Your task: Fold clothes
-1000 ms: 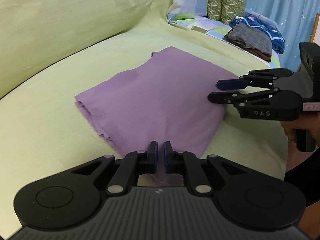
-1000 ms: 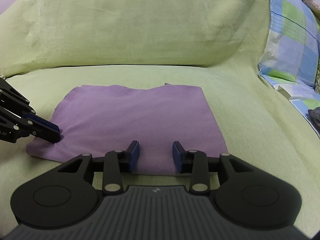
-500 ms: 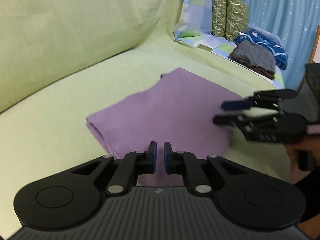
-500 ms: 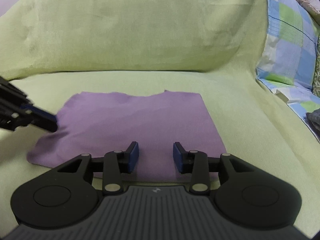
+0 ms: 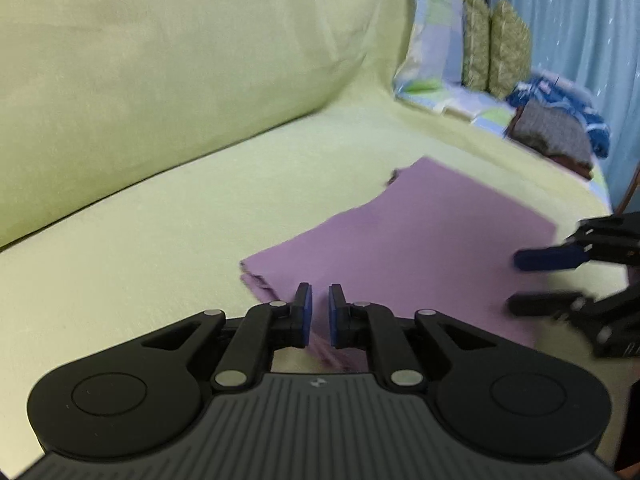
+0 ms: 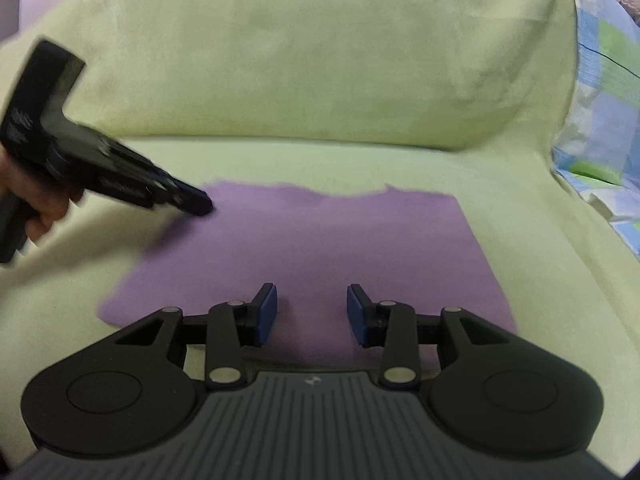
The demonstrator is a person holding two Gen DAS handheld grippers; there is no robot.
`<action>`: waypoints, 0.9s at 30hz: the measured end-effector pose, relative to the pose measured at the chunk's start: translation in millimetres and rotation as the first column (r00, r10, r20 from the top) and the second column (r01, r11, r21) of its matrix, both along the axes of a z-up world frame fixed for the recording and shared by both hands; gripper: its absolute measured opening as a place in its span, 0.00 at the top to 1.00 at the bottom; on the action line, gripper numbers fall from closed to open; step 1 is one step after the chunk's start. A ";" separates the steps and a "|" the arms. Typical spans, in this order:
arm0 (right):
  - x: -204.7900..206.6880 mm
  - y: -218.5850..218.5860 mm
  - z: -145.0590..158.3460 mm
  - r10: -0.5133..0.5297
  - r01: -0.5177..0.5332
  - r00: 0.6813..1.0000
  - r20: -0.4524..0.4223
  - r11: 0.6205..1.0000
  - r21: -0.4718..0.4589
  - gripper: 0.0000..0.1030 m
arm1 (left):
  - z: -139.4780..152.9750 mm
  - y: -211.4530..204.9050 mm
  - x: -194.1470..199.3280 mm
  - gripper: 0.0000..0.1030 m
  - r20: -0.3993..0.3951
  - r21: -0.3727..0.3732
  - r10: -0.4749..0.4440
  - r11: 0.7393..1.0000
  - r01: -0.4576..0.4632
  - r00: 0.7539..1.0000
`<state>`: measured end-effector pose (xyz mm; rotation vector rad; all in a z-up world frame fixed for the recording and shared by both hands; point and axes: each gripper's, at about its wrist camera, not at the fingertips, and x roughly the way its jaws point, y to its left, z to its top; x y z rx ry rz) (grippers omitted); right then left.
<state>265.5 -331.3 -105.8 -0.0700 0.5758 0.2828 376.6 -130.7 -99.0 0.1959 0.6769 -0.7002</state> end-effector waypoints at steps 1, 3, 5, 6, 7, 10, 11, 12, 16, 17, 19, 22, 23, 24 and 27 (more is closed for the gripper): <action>-2.1 8.3 1.6 0.033 -0.033 0.999 0.005 0.999 -0.002 0.68 | -1.3 -1.6 -6.6 0.90 -0.007 0.000 -0.007 1.000 0.007 1.000; -2.9 16.4 -0.9 0.061 -0.061 0.998 -0.012 0.998 -0.014 0.68 | -5.8 -6.2 -18.8 0.89 -0.026 0.006 -0.028 1.000 0.029 0.999; -5.2 23.9 -7.1 0.080 -0.082 0.996 -0.035 0.995 -0.049 0.68 | -10.5 -9.5 -28.9 0.89 -0.031 0.024 -0.037 0.999 0.037 0.999; -7.2 26.6 -10.5 0.086 -0.089 0.995 -0.042 0.993 -0.073 0.68 | -12.9 -10.9 -33.5 0.89 -0.029 0.037 -0.038 0.999 0.039 0.999; -10.9 26.7 -10.8 0.084 -0.087 0.995 -0.045 0.993 -0.083 0.68 | -14.9 -11.3 -39.4 0.89 -0.025 0.044 -0.036 0.998 0.037 0.999; -18.4 21.2 -9.3 0.059 -0.064 0.996 -0.062 0.995 -0.071 0.68 | -14.3 -7.6 -52.7 0.89 -0.020 0.044 -0.022 0.999 0.023 1.000; -20.7 18.5 -8.3 0.049 -0.053 0.997 -0.061 0.996 -0.066 0.68 | -12.8 -5.8 -56.5 0.89 -0.020 0.046 -0.017 0.999 0.017 1.000; -22.8 15.8 -7.4 0.038 -0.042 0.998 -0.054 0.997 -0.061 0.68 | -10.3 -4.8 -59.6 0.89 -0.015 0.046 -0.014 0.999 0.014 1.000; -27.3 -6.3 0.2 -0.095 0.095 0.995 0.004 0.995 -0.007 0.67 | 0.0 -11.4 -77.6 0.86 0.004 0.061 -0.075 0.995 0.075 0.997; -25.5 -10.5 -0.3 -0.116 0.116 0.993 -0.001 0.993 0.000 0.67 | -2.4 -19.3 -83.8 0.86 -0.010 0.096 -0.118 0.988 0.118 0.993; -17.6 -30.4 -7.9 -0.203 0.206 0.977 -0.063 0.978 0.047 0.67 | -8.1 -25.6 -90.5 0.86 -0.003 0.150 -0.138 0.979 0.137 0.990; -20.0 -45.4 -10.3 -0.253 0.259 0.965 -0.074 0.963 0.078 0.68 | -7.0 -19.6 -90.2 0.86 -0.037 0.110 -0.099 0.989 0.102 0.994; -21.1 -46.0 -9.8 -0.260 0.264 0.963 -0.071 0.962 0.068 0.68 | -5.6 -16.8 -89.9 0.85 -0.049 0.102 -0.087 0.991 0.092 0.995; -23.9 -47.4 -8.9 -0.271 0.275 0.960 -0.068 0.960 0.059 0.67 | -3.7 -14.8 -91.6 0.85 -0.050 0.105 -0.078 0.991 0.083 0.996; -39.9 -57.0 -3.5 -0.301 0.305 0.952 -0.062 0.950 0.066 0.65 | 7.2 -9.3 -101.5 0.77 -0.043 0.112 -0.031 0.993 0.035 0.999</action>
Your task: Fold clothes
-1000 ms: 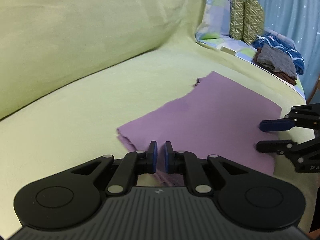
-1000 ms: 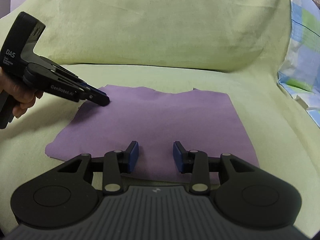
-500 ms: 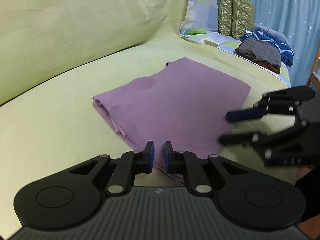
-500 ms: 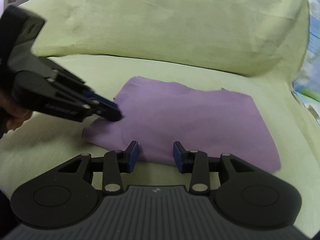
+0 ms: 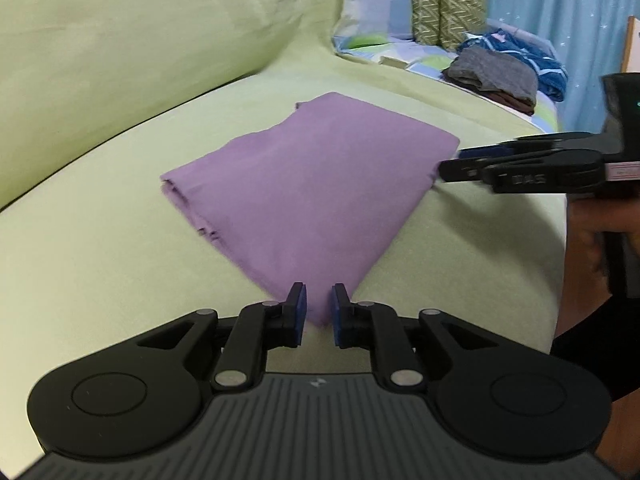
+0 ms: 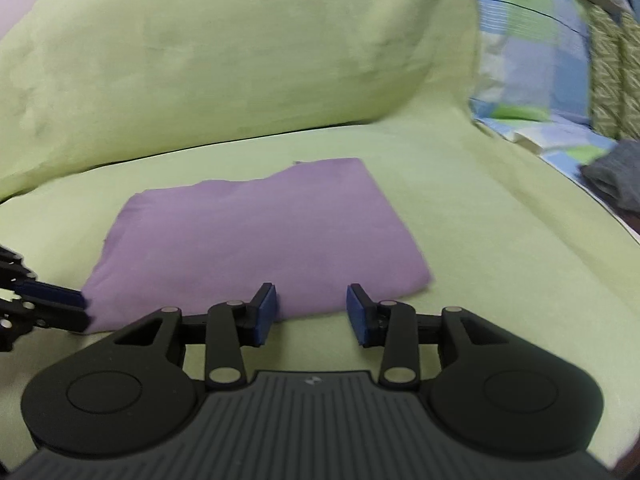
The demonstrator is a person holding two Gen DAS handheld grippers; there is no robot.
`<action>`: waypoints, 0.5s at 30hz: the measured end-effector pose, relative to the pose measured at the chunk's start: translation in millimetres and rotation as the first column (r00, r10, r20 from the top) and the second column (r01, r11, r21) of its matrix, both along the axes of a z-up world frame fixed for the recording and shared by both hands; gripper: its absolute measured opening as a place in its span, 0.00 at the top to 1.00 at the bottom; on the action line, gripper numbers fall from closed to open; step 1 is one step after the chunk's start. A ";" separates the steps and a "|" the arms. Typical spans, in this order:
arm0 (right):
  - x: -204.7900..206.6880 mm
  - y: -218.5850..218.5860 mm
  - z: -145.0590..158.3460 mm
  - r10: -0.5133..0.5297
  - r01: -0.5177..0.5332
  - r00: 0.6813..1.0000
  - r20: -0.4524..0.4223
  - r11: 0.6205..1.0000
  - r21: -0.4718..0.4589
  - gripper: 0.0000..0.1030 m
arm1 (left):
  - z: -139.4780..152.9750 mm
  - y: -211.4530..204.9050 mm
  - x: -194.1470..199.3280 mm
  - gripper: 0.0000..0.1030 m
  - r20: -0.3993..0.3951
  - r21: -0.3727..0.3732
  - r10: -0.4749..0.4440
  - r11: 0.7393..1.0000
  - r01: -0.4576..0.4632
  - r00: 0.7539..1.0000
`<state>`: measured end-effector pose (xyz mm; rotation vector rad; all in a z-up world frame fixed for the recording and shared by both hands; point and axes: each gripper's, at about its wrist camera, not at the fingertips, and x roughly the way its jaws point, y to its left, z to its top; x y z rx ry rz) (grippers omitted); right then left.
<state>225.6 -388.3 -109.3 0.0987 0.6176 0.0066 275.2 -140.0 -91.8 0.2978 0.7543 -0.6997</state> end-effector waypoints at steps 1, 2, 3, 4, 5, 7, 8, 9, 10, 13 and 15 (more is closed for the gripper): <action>-6.2 -2.8 2.6 -0.005 0.005 1.000 0.005 1.000 0.002 0.64 | 5.1 2.4 -4.2 0.64 0.001 -0.011 0.027 1.000 -0.027 1.000; -15.0 -0.2 7.6 0.005 -0.005 1.000 0.014 1.000 -0.008 0.60 | 9.6 4.8 -8.4 0.54 0.003 -0.025 0.052 0.998 -0.052 0.999; -24.1 3.2 13.0 0.017 -0.016 1.000 0.024 1.000 -0.019 0.52 | 14.1 7.2 -12.5 0.50 0.004 -0.039 0.077 0.996 -0.077 0.997; -33.2 6.7 18.4 0.028 -0.027 0.999 0.034 0.999 -0.030 0.48 | 20.7 10.3 -19.3 0.44 0.005 -0.055 0.114 0.992 -0.113 0.993; -42.4 10.1 23.8 0.040 -0.038 0.998 0.044 0.998 -0.042 0.46 | 29.2 13.2 -29.6 0.39 0.009 -0.069 0.159 0.985 -0.158 0.987; -71.0 25.1 37.6 0.061 -0.058 0.996 0.062 0.997 -0.045 0.43 | 39.3 14.6 -45.4 0.32 0.021 -0.075 0.204 0.977 -0.202 0.979; -76.4 30.2 40.3 0.063 -0.060 0.996 0.062 0.997 -0.046 0.35 | 43.0 15.1 -52.2 0.27 0.025 -0.077 0.223 0.972 -0.221 0.974; -88.7 36.3 45.1 0.067 -0.064 0.996 0.064 0.997 -0.047 0.24 | 47.1 15.9 -59.9 0.23 0.033 -0.080 0.245 0.967 -0.242 0.969; -102.9 40.7 51.0 0.064 -0.062 0.995 0.073 0.998 -0.033 0.18 | 51.5 17.1 -68.6 0.18 0.043 -0.088 0.269 0.960 -0.265 0.962; -129.3 48.4 67.4 0.077 -0.077 0.992 0.097 0.997 0.001 0.04 | 58.7 16.2 -86.9 0.03 0.057 -0.101 0.317 0.945 -0.311 0.947; -135.4 52.4 76.5 0.109 -0.105 0.991 0.083 0.993 -0.048 0.04 | 61.3 14.5 -95.0 0.01 0.071 -0.111 0.344 0.936 -0.335 0.936</action>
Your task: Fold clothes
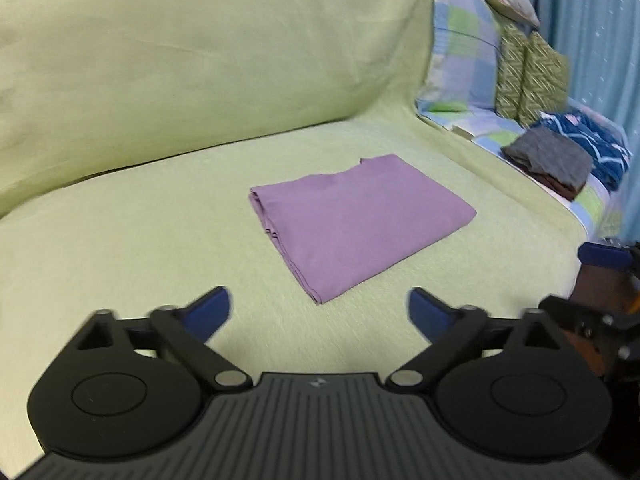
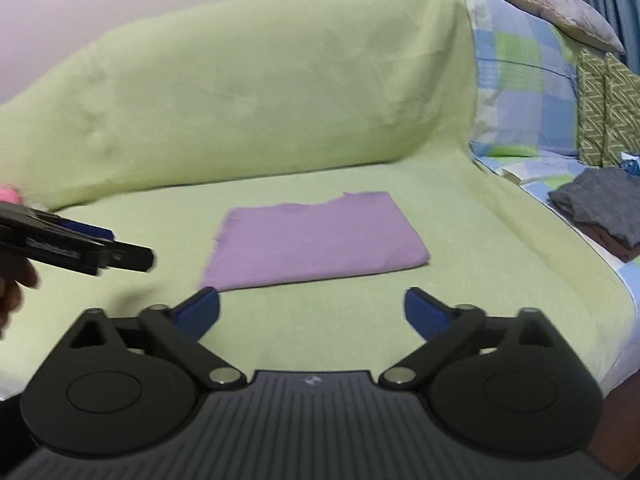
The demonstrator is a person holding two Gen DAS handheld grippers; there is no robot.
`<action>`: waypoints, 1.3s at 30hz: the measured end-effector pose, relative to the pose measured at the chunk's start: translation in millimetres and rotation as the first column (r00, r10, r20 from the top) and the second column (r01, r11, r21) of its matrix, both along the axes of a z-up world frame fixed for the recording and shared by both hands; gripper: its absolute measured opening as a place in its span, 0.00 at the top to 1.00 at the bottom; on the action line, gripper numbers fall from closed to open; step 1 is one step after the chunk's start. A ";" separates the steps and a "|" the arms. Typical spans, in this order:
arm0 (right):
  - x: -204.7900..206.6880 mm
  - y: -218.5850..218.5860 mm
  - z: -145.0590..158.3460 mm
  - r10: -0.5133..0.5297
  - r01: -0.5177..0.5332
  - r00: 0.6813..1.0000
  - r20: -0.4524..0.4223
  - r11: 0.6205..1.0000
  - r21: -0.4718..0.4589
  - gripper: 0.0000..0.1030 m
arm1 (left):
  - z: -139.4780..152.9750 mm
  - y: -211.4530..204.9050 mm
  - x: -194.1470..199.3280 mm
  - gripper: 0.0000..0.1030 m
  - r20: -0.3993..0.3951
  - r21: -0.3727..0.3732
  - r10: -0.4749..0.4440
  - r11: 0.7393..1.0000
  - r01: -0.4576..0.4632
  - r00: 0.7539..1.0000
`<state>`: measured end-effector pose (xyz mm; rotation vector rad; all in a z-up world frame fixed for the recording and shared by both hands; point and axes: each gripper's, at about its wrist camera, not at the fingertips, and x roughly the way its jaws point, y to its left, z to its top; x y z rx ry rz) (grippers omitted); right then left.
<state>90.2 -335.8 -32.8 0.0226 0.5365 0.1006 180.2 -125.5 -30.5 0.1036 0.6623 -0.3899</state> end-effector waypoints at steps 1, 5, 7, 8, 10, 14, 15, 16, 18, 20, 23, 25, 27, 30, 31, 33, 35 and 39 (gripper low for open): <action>-2.6 -1.6 2.3 0.000 0.000 1.000 -0.002 1.000 -0.016 0.04 | 0.1 -1.7 -0.2 0.01 -0.003 0.002 0.015 1.000 -0.015 1.000; -7.4 -18.7 0.5 -0.036 0.036 0.998 -0.045 0.999 -0.004 0.02 | -4.0 -7.2 0.9 0.01 -0.081 -0.045 0.089 0.995 -0.093 0.993; -8.3 -36.3 -4.5 -0.109 0.115 0.989 -0.095 0.992 0.061 0.02 | -7.0 -10.8 -2.3 0.01 -0.083 -0.032 0.112 0.993 -0.115 0.990; -8.3 -41.2 -5.4 -0.128 0.138 0.986 -0.107 0.987 0.089 0.02 | -8.5 -12.7 -3.8 0.01 -0.080 -0.024 0.122 0.992 -0.124 0.989; -6.5 -50.2 -4.4 -0.163 0.178 0.979 -0.119 0.975 0.132 0.02 | -10.6 -15.8 -4.6 0.01 -0.071 -0.015 0.125 0.992 -0.126 0.990; -3.8 -48.0 -3.4 -0.137 0.151 0.982 -0.129 0.983 0.106 0.02 | -15.5 -20.0 -4.3 0.01 -0.076 -0.014 0.137 0.990 -0.138 0.988; -3.4 -46.3 -3.3 -0.126 0.138 0.984 -0.129 0.986 0.093 0.02 | -16.4 -20.8 -4.4 0.01 -0.076 -0.011 0.141 0.990 -0.142 0.987; -1.1 -44.0 -2.7 -0.111 0.122 0.985 -0.132 0.990 0.076 0.02 | -17.6 -21.9 -4.5 0.01 -0.076 -0.010 0.143 0.990 -0.144 0.987; 1.0 -41.1 -2.8 -0.095 0.103 0.987 -0.126 0.993 0.053 0.02 | -20.4 -24.5 -4.1 0.01 -0.080 -0.010 0.143 0.989 -0.144 0.986; 5.1 -37.6 -0.9 -0.068 0.069 0.991 -0.111 0.998 0.009 0.02 | -22.8 -26.1 -4.5 0.01 -0.083 -0.007 0.146 0.989 -0.147 0.986; 9.0 -37.9 1.2 -0.047 0.045 0.996 -0.075 0.999 -0.020 0.02 | -25.0 -28.4 -4.8 0.01 -0.083 0.000 0.151 0.988 -0.151 0.985; 12.6 -40.6 -2.9 -0.055 0.055 0.995 -0.086 0.998 0.001 0.02 | -24.7 -29.6 -5.7 0.01 -0.077 -0.006 0.144 0.989 -0.145 0.987; 15.7 -41.8 -6.7 -0.059 0.061 0.993 -0.098 0.998 0.020 0.02 | -23.5 -30.1 -6.9 0.01 -0.070 -0.007 0.140 0.990 -0.140 0.988; 16.0 -38.0 -8.1 -0.045 0.047 0.994 -0.098 0.999 0.014 0.02 | -22.7 -31.1 -8.8 0.01 -0.065 -0.005 0.136 0.991 -0.137 0.989; 16.6 -37.2 -9.1 -0.039 0.041 0.994 -0.103 0.999 0.017 0.02 | -22.8 -31.4 -9.4 0.01 -0.066 -0.004 0.137 0.990 -0.138 0.988; 17.3 -37.9 -10.0 -0.041 0.044 0.993 -0.107 0.999 0.026 0.02 | -23.0 -31.8 -10.9 0.01 -0.065 -0.002 0.139 0.990 -0.139 0.988; 17.9 -39.0 -10.9 -0.047 0.051 0.993 -0.112 0.998 0.036 0.02 | -23.4 -31.8 -11.4 0.01 -0.064 0.000 0.139 0.990 -0.139 0.988; 16.9 -40.5 -11.4 -0.053 0.058 0.992 -0.116 0.997 0.041 0.02 | -22.5 -33.7 -12.6 0.01 -0.051 0.009 0.134 0.991 -0.134 0.990</action>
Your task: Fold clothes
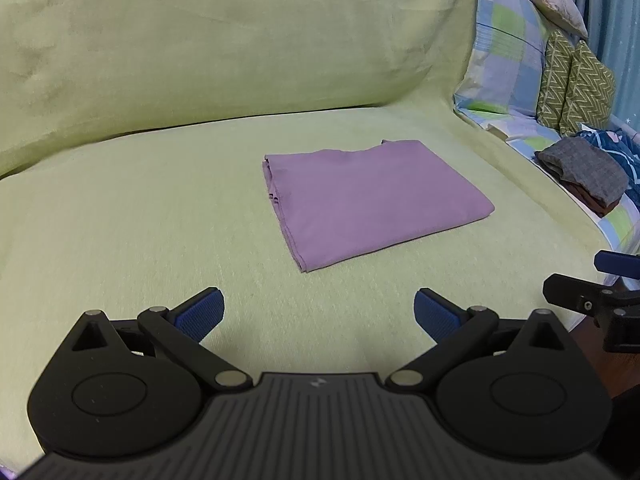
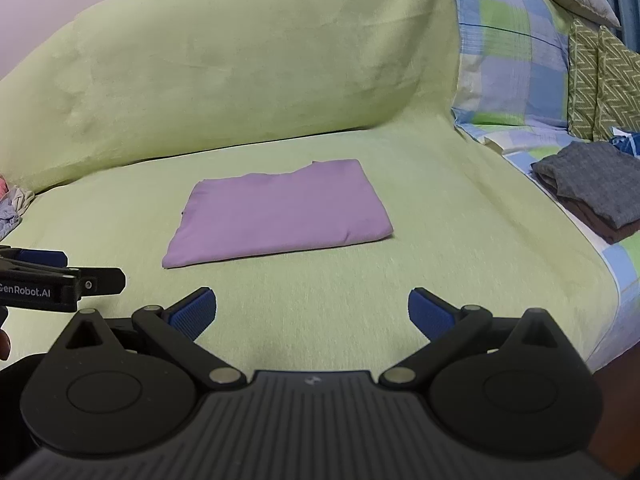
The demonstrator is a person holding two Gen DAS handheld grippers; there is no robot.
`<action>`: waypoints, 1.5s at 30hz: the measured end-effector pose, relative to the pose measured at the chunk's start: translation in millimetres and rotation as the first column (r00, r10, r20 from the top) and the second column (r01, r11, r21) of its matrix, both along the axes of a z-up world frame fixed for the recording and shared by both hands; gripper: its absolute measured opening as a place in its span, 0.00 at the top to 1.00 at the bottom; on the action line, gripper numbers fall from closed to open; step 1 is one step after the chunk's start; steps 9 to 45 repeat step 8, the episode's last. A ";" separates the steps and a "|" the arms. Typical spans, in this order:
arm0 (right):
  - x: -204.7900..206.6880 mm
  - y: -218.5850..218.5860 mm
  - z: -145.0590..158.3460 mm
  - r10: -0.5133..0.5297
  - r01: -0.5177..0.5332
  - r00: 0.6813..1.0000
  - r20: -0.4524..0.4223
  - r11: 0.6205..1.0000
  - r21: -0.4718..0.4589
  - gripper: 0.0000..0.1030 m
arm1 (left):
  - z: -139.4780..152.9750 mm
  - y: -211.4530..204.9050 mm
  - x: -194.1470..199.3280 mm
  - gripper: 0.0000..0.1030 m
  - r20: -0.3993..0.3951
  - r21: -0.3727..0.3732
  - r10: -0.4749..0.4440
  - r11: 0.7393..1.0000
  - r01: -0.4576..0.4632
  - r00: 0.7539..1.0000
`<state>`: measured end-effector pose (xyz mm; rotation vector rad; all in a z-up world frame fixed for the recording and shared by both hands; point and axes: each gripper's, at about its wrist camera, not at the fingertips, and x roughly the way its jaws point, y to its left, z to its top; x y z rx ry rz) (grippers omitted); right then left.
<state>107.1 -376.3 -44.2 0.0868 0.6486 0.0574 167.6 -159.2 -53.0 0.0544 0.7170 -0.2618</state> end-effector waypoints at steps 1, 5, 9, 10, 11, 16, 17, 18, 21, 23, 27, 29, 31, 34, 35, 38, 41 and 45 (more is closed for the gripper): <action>-0.3 -0.1 -0.1 0.000 0.000 1.000 0.000 1.000 0.001 0.02 | 0.4 -0.8 -1.1 0.01 0.005 0.003 -0.002 1.000 0.002 1.000; -0.8 -0.9 -0.3 -0.006 0.006 1.000 0.000 1.000 0.006 0.02 | 1.8 -2.6 -3.6 0.01 0.021 0.002 -0.013 1.000 0.013 1.000; -0.8 -0.6 -0.3 -0.004 0.004 1.000 -0.002 1.000 0.003 0.02 | 2.2 -3.6 -2.6 0.01 0.029 0.006 -0.022 1.000 0.022 0.999; -0.8 -0.6 -0.3 -0.004 0.004 1.000 -0.002 1.000 0.003 0.02 | 2.2 -3.6 -2.6 0.01 0.029 0.006 -0.022 1.000 0.022 0.999; -0.8 -0.6 -0.3 -0.004 0.004 1.000 -0.002 1.000 0.003 0.02 | 2.2 -3.6 -2.6 0.01 0.029 0.006 -0.022 1.000 0.022 0.999; -0.8 -0.6 -0.3 -0.004 0.004 1.000 -0.002 1.000 0.003 0.02 | 2.2 -3.6 -2.6 0.01 0.029 0.006 -0.022 1.000 0.022 0.999; -0.8 -0.6 -0.3 -0.004 0.004 1.000 -0.002 1.000 0.003 0.02 | 2.2 -3.6 -2.6 0.01 0.029 0.006 -0.022 1.000 0.022 0.999; -0.8 -0.6 -0.3 -0.004 0.004 1.000 -0.002 1.000 0.003 0.02 | 2.2 -3.6 -2.6 0.01 0.029 0.006 -0.022 1.000 0.022 0.999; -0.8 -0.6 -0.3 -0.004 0.004 1.000 -0.002 1.000 0.003 0.02 | 2.2 -3.6 -2.6 0.01 0.029 0.006 -0.022 1.000 0.022 0.999; -0.8 -0.6 -0.3 -0.004 0.004 1.000 -0.002 1.000 0.003 0.02 | 2.2 -3.6 -2.6 0.01 0.029 0.006 -0.022 1.000 0.022 0.999; -0.8 -0.6 -0.3 -0.004 0.004 1.000 -0.002 1.000 0.003 0.02 | 2.2 -3.6 -2.6 0.01 0.029 0.006 -0.022 1.000 0.022 0.999; -0.8 -0.6 -0.3 -0.004 0.004 1.000 -0.002 1.000 0.003 0.02 | 2.2 -3.6 -2.6 0.01 0.029 0.006 -0.022 1.000 0.022 0.999; -0.8 -0.6 -0.3 -0.004 0.004 1.000 -0.002 1.000 0.003 0.02 | 2.2 -3.6 -2.6 0.01 0.029 0.006 -0.022 1.000 0.022 0.999; -0.8 -0.6 -0.3 -0.004 0.004 1.000 -0.002 1.000 0.003 0.02 | 2.2 -3.6 -2.6 0.01 0.029 0.006 -0.022 1.000 0.022 0.999; -0.8 -0.6 -0.3 -0.004 0.004 1.000 -0.002 1.000 0.003 0.02 | 2.2 -3.6 -2.6 0.01 0.029 0.006 -0.022 1.000 0.022 0.999; -0.8 -0.6 -0.3 -0.004 0.004 1.000 -0.002 1.000 0.003 0.02 | 2.2 -3.6 -2.6 0.01 0.029 0.006 -0.022 1.000 0.022 0.999; -0.8 -0.6 -0.3 -0.004 0.004 1.000 -0.002 1.000 0.003 0.02 | 2.2 -3.6 -2.6 0.01 0.029 0.006 -0.022 1.000 0.022 0.999; -0.8 -0.6 -0.3 -0.004 0.004 1.000 -0.002 1.000 0.003 0.02 | 2.2 -3.6 -2.6 0.01 0.029 0.006 -0.022 1.000 0.022 0.999</action>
